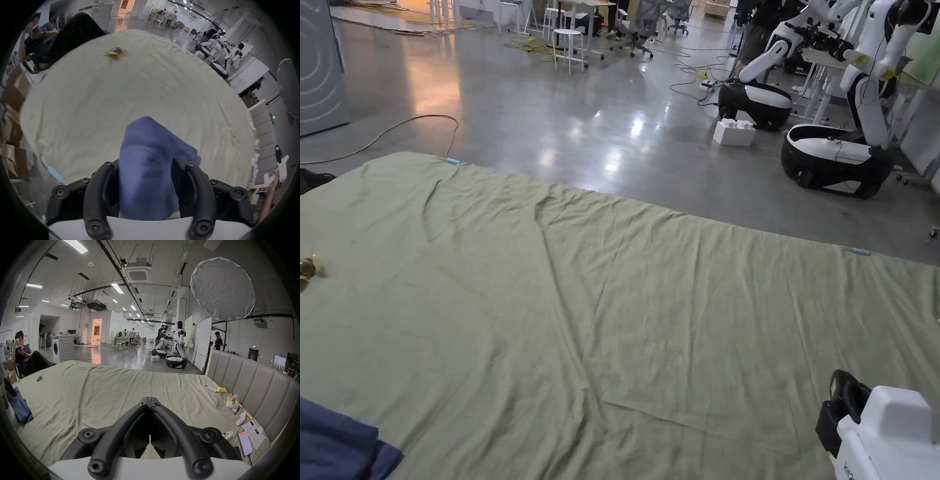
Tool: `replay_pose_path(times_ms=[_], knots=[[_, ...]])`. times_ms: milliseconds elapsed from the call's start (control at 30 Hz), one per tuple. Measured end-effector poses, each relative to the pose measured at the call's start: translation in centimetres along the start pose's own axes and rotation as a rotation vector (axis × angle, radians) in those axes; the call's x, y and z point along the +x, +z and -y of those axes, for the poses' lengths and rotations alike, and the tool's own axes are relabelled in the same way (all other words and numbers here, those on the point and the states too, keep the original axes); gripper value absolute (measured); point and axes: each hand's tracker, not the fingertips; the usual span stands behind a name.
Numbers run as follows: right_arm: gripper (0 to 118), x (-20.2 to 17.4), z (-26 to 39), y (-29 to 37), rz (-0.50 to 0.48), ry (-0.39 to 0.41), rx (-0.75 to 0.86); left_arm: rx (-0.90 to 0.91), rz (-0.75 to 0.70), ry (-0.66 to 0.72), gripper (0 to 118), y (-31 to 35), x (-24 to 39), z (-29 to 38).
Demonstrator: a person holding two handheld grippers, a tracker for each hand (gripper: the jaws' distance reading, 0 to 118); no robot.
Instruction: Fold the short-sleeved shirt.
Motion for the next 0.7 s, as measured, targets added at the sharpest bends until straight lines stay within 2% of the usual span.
replay_pose_path(times_ms=[167,333,567,700], knots=[[0,-0.1,0.1,0.0,-0.016,0.008,0.002,0.099,-0.152,-0.017,60,1.7,-0.5,-0.2],[0,0.2,0.4,0.0,-0.026,0.002,0.005,0.188,-0.22,-0.02,60,2.7,0.9,0.6],[0,0.5,1.3,0.0,-0.034,-0.042,-0.008,0.301,-0.145,-0.146,60,0.0,7.9,4.9],[0,0.7,2.8,0.0,-0.055,-0.06,-0.026,0.416,-0.118,-0.248,60,-2.0,14.1,7.6]])
